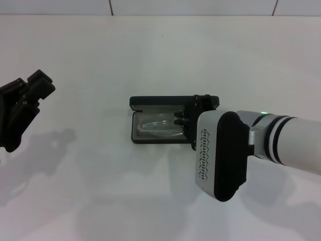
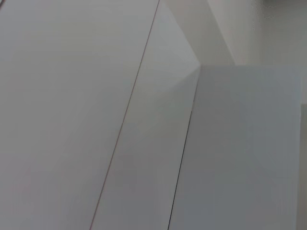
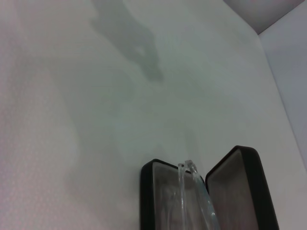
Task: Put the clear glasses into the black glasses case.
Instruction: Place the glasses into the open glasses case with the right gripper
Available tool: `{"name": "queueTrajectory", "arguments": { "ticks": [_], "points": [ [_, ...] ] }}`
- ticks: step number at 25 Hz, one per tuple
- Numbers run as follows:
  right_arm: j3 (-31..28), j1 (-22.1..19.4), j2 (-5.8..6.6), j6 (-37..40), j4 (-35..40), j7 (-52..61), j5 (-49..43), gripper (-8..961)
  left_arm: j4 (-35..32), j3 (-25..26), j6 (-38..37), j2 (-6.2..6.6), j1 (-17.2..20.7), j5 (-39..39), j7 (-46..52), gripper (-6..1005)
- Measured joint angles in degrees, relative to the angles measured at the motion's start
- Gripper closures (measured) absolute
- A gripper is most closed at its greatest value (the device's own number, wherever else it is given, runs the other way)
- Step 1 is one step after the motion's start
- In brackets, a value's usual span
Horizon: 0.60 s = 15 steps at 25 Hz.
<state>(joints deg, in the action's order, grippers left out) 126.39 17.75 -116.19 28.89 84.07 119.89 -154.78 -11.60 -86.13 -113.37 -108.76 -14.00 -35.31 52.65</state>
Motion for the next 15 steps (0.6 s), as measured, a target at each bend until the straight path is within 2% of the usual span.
{"name": "queueTrajectory", "arguments": {
  "ticks": [15],
  "points": [
    [0.5, -0.1, 0.00, -1.2, -1.2, 0.0, 0.0, 883, 0.0, 0.0, -0.1, -0.29, 0.3, -0.1, 0.0, 874]
  ]
}}
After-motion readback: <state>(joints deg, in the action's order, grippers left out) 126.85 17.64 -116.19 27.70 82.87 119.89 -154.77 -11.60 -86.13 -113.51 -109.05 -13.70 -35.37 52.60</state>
